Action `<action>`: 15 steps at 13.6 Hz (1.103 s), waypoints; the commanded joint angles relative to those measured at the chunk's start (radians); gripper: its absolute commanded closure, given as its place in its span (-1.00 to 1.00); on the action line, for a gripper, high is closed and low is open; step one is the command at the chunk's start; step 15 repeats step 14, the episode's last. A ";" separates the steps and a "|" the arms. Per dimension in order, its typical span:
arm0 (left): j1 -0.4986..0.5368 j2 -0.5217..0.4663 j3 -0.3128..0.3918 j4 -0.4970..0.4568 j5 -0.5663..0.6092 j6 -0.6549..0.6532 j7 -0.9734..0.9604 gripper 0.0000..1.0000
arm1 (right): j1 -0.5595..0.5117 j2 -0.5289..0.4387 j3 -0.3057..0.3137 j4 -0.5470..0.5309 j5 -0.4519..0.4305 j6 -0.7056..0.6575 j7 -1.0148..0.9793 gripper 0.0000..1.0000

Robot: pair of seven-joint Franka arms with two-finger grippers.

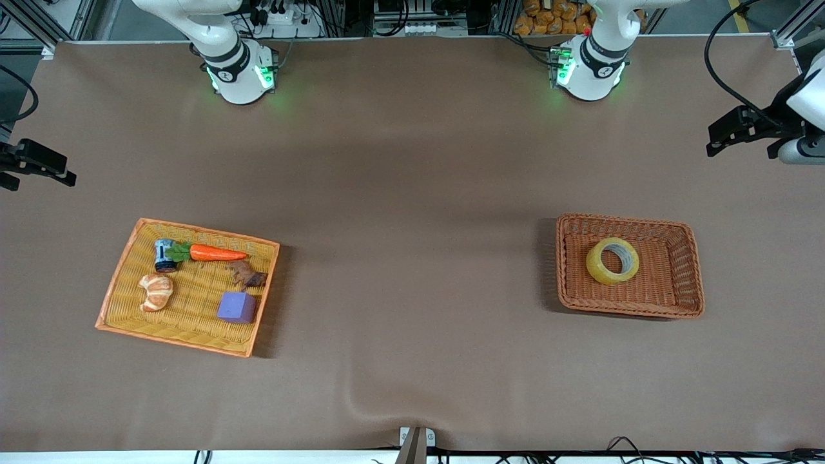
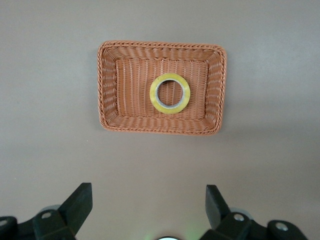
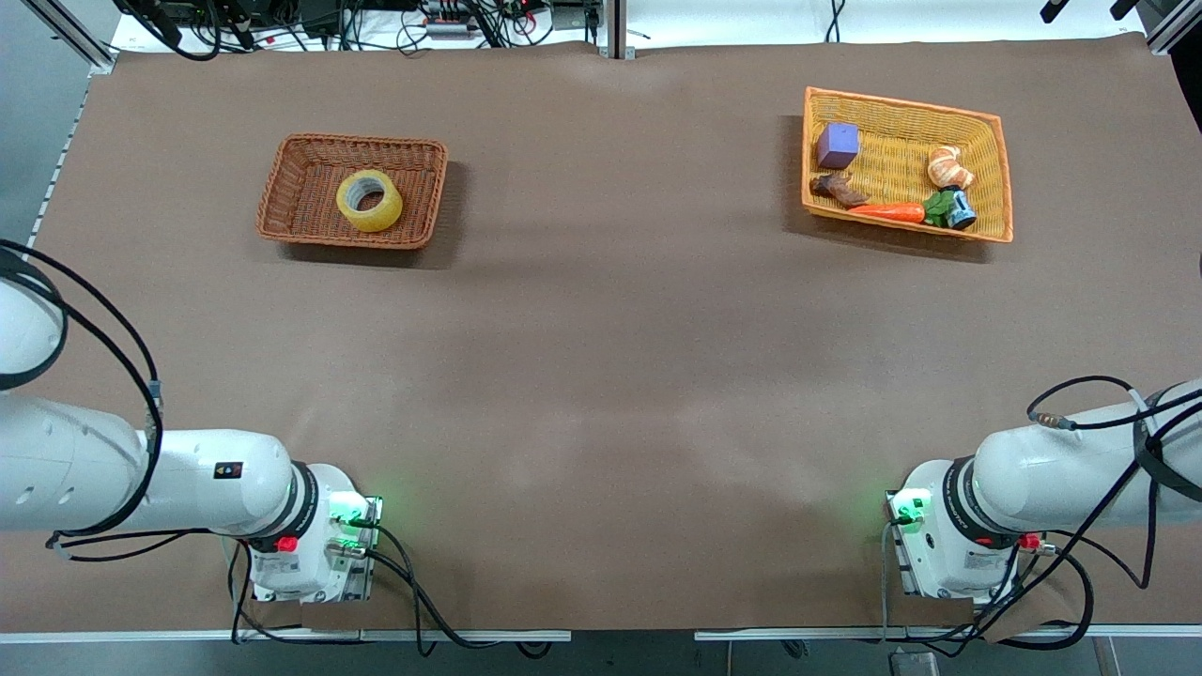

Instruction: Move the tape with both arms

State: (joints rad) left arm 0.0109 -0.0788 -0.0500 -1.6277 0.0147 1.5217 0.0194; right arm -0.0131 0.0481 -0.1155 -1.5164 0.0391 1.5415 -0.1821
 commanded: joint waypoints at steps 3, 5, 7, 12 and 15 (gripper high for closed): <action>-0.005 -0.027 -0.001 -0.009 -0.016 -0.023 0.022 -1.00 | -0.027 0.010 0.005 0.036 0.080 -0.012 0.056 -1.00; -0.006 -0.013 -0.004 0.017 -0.013 -0.023 0.017 -1.00 | -0.025 0.010 0.005 0.048 0.070 -0.014 0.050 -1.00; -0.006 -0.004 -0.004 0.034 -0.018 -0.023 0.011 -1.00 | -0.034 0.019 0.002 0.044 0.059 -0.015 0.012 -1.00; -0.006 0.011 -0.004 0.037 -0.013 -0.023 0.010 -1.00 | -0.034 0.021 0.002 0.048 0.027 -0.015 -0.014 -1.00; -0.006 0.011 -0.004 0.037 -0.015 -0.023 0.004 -1.00 | -0.034 0.021 0.002 0.048 0.027 -0.015 -0.014 -1.00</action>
